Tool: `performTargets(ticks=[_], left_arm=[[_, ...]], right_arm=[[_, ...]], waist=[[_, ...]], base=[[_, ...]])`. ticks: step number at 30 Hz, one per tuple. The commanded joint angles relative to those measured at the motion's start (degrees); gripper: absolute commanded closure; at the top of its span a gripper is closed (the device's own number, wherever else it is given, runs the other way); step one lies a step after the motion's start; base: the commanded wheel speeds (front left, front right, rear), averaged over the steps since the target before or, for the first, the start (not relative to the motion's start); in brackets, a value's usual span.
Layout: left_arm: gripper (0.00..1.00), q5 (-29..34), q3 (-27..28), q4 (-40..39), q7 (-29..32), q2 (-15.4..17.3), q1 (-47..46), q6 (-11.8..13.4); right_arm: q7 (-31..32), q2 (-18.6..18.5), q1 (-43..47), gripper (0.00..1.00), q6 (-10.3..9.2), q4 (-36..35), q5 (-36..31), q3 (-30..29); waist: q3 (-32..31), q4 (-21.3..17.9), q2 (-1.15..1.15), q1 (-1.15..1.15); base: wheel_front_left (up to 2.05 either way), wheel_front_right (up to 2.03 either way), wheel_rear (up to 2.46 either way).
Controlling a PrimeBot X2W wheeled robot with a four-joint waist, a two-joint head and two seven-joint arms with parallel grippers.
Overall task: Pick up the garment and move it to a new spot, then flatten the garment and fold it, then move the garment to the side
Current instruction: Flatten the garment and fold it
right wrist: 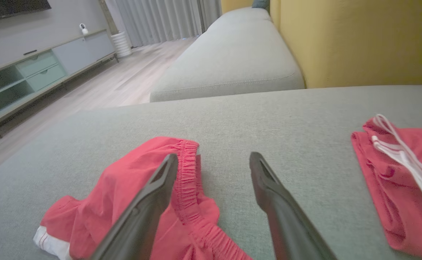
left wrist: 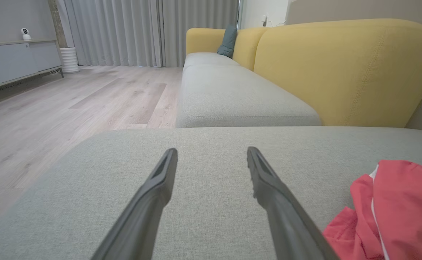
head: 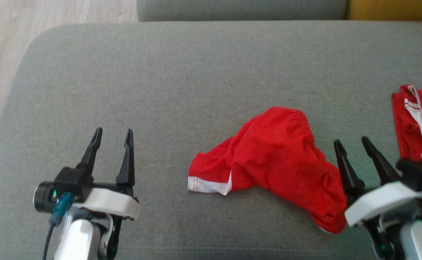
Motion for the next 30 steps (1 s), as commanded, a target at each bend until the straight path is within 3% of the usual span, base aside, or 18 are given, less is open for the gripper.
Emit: performTargets(ticks=[1,8,18,19,20,24,30], left_arm=[[0.00,0.58,1.57,-2.14,-0.29,0.75,-3.70,0.19],[0.00,0.94,0.67,-2.51,-0.29,0.21,-6.75,-0.40],[0.00,0.96,0.27,-2.09,-0.29,-0.72,-8.50,-0.73],[0.00,0.99,0.27,-2.02,-0.29,-0.78,-8.52,-0.74],[0.00,1.01,0.29,-1.97,-0.29,-0.84,-8.52,-0.76],[0.00,1.19,0.32,-1.83,-0.29,-1.04,-8.60,-0.89],[0.00,1.50,0.64,-1.56,-0.29,-1.27,-8.83,-1.04]], right_arm=[[1.34,-2.67,-5.17,0.00,-0.05,-0.29,1.52,2.71],[11.45,-7.71,-15.32,0.00,-0.05,8.42,9.31,8.86],[24.89,-12.78,-20.38,0.00,-0.05,11.73,19.46,15.29],[25.74,-13.06,-20.43,0.59,-0.05,11.65,20.78,15.83],[25.87,-13.43,-20.57,1.00,-0.05,11.28,21.67,16.14],[24.53,-14.63,-21.18,1.00,-0.05,10.00,23.10,16.34],[13.73,-13.18,-26.43,1.00,-0.05,8.32,20.76,14.77]], waist=[[1.32,0.52,0.00,0.00],[5.39,2.54,0.00,0.00],[7.45,4.40,0.00,0.00],[7.42,4.45,0.00,0.00],[7.40,4.49,0.00,0.00],[7.25,4.65,0.00,0.00],[6.32,4.49,0.00,0.00]], base=[[0.00,0.00,0.00],[0.00,0.00,0.00],[0.00,0.00,0.00],[0.00,0.00,0.00],[0.00,0.00,0.00],[0.00,0.00,0.00],[0.00,0.00,0.00]])
